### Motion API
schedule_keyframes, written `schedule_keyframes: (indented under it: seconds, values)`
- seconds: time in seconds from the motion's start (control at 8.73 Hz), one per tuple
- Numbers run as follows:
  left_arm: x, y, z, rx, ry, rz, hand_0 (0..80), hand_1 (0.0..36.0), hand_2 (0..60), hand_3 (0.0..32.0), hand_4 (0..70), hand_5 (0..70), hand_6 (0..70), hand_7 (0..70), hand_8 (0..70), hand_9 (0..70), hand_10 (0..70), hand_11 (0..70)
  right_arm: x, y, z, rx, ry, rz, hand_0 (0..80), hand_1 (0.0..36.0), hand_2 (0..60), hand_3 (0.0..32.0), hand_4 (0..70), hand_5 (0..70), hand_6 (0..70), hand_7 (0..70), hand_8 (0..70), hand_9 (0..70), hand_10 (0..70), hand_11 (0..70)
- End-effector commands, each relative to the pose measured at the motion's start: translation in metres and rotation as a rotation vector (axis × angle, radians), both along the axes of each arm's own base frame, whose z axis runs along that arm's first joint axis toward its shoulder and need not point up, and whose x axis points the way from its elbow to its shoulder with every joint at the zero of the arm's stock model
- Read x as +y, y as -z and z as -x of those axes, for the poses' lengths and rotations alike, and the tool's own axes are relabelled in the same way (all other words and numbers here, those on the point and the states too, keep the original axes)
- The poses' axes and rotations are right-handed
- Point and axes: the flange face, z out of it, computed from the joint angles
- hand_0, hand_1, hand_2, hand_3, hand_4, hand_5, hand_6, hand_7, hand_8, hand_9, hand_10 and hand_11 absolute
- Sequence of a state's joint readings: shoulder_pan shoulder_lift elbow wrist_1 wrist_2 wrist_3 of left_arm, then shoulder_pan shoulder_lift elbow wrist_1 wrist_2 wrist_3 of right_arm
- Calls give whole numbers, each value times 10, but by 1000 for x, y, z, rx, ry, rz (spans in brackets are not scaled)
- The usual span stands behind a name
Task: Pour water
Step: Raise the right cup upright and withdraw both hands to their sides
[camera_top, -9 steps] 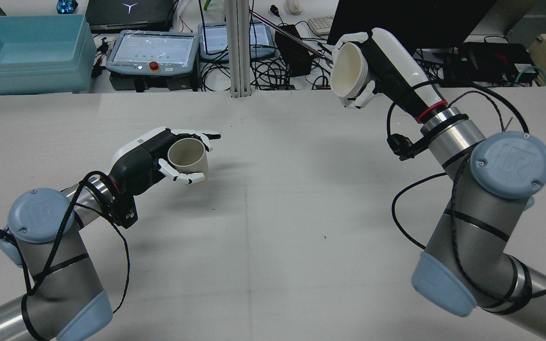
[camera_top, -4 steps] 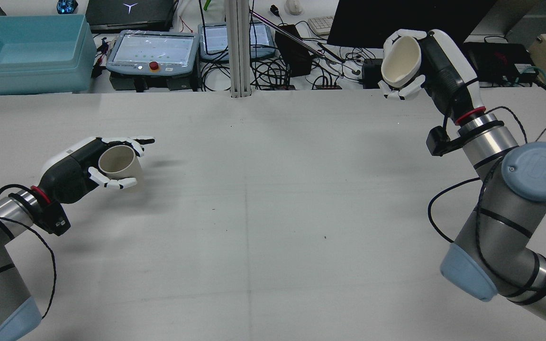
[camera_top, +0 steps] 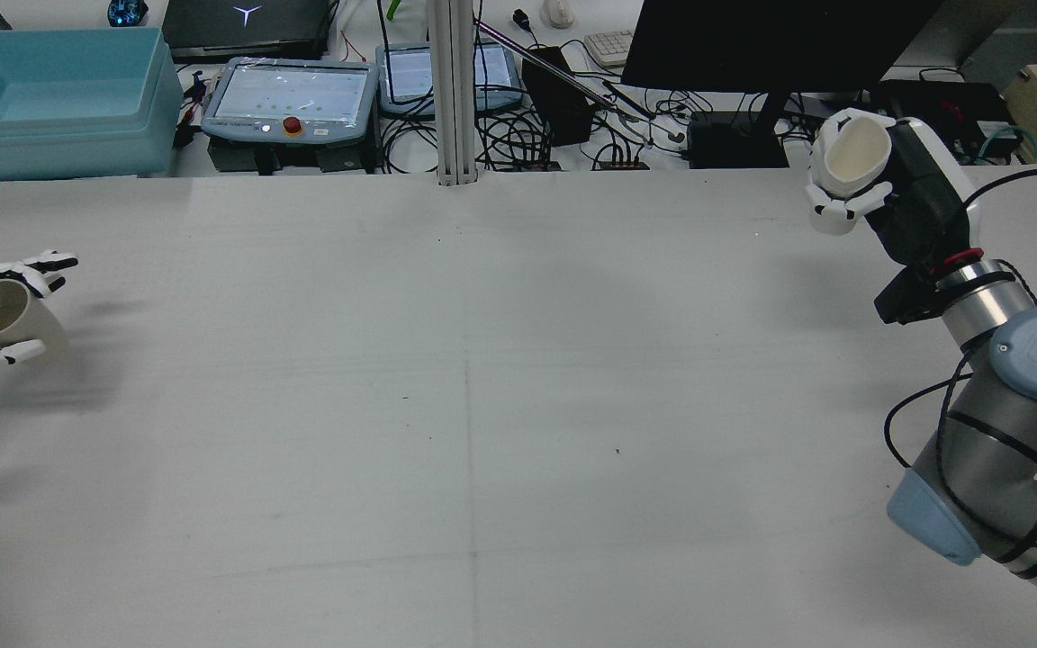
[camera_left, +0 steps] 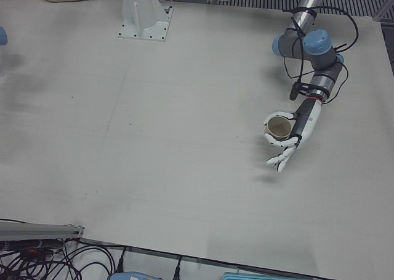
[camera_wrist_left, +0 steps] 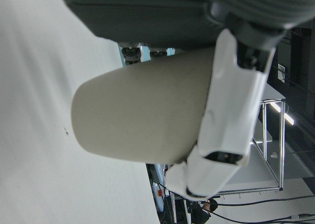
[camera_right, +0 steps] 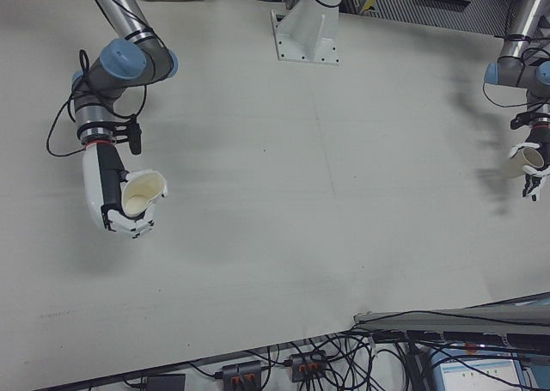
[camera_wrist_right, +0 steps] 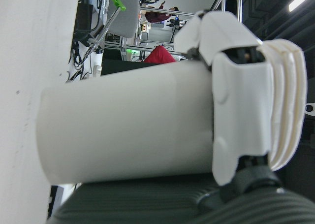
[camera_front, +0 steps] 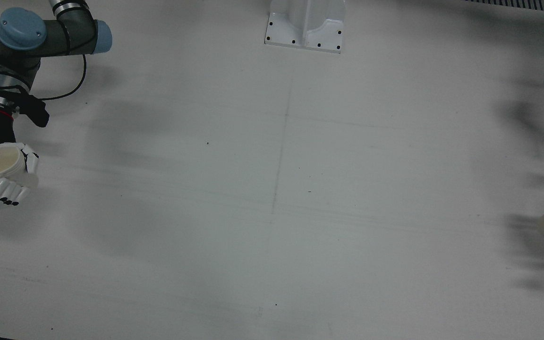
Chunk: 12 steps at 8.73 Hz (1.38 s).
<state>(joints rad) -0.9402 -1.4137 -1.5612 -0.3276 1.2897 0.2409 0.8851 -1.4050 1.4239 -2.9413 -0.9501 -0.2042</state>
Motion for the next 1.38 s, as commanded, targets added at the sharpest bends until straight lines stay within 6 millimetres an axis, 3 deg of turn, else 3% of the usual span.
schedule_keyframes:
  seconds: [0.0,0.23,0.34,0.46,0.57,0.69,0.8,0.92,1.03,1.26]
  values:
    - [13,-39,12,-56,30,-34,793,360,600,0,700,700,175,168,66,52,61,113,-6,-122,11,27,8,69,764,359,600,0,700,700,700,700,670,700,672,700]
    - [15,-45,13,-61,30,-30,788,360,600,0,700,700,180,169,69,52,61,112,-5,-126,8,-8,9,60,722,355,600,0,700,700,700,672,668,700,677,700]
    - [15,-45,13,-60,30,-31,793,360,600,0,700,700,176,163,66,46,56,103,-5,-124,6,-41,11,60,730,330,600,0,700,700,700,652,633,700,622,700]
    - [16,-46,14,-68,29,-31,795,360,600,0,700,700,176,162,64,44,52,97,-6,-119,4,-50,8,50,633,231,312,0,700,581,491,496,406,484,341,494]
    - [17,-48,15,-89,32,-34,786,360,600,0,700,700,177,161,64,43,51,95,-3,-115,2,-59,9,42,577,155,13,0,594,264,199,203,109,85,53,86]
    - [18,-50,15,-111,32,-39,659,308,468,0,700,700,169,156,56,34,41,76,1,-110,-1,-66,9,31,566,139,0,0,468,150,108,88,29,3,0,1]
    - [18,-53,15,-134,33,-42,563,206,272,0,628,552,143,137,37,14,22,44,0,-107,-1,-70,9,26,555,128,0,0,329,119,59,39,6,0,0,0]
    - [18,-59,13,-145,30,-36,531,165,180,0,531,336,116,115,22,9,8,23,0,-106,-1,-71,8,25,550,125,0,0,313,118,54,34,4,0,0,0]
    - [19,-67,13,-154,28,-25,520,145,124,0,473,192,96,96,12,5,0,4,-2,-101,-2,-77,8,16,539,120,0,0,307,118,59,42,3,0,0,0]
    - [20,-77,14,-157,31,-21,500,121,79,0,400,109,82,85,6,3,0,0,-6,-87,-1,-94,9,-5,544,132,0,0,298,120,60,52,2,0,0,0]
